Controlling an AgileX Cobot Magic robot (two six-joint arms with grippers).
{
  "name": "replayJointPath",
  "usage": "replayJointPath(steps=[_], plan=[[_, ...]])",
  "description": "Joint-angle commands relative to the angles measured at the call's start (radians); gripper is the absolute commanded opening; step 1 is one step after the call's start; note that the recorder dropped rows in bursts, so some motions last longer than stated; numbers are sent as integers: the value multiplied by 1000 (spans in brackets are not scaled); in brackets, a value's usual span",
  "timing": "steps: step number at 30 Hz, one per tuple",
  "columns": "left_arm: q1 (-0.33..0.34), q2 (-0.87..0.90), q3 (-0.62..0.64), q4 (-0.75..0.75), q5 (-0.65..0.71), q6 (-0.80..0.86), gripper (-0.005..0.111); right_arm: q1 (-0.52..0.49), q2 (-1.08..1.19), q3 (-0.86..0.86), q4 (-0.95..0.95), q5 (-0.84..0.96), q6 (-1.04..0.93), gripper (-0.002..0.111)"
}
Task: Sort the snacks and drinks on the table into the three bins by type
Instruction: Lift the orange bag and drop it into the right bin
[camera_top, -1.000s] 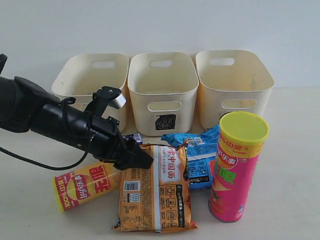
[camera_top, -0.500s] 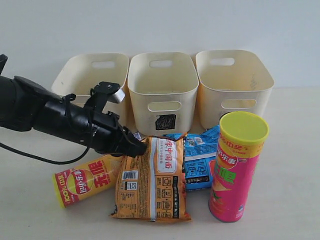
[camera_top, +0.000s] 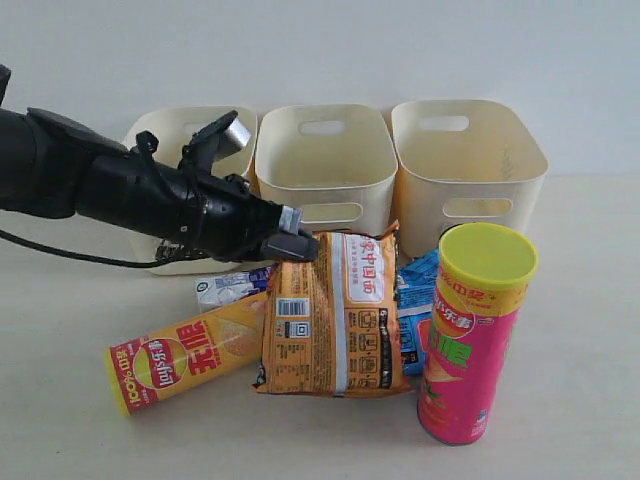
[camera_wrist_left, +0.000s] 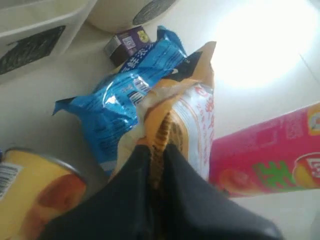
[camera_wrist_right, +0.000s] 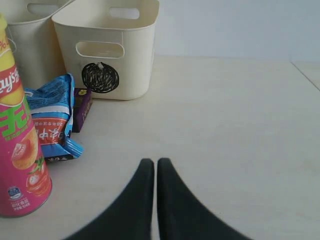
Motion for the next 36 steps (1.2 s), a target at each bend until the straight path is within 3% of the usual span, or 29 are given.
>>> replayJointPath(steps=[1, 12, 21, 36], plan=[[-4, -17, -51, -22, 42, -76, 4, -8, -5, 5, 2, -9, 0, 0], [73, -16, -106, -85, 156, -140, 4, -8, -5, 5, 2, -9, 0, 0], [117, -12, -106, -440, 256, -45, 4, -8, -5, 5, 2, -9, 0, 0], [94, 141, -393, -440, 238, -143, 4, -8, -5, 5, 2, -9, 0, 0]])
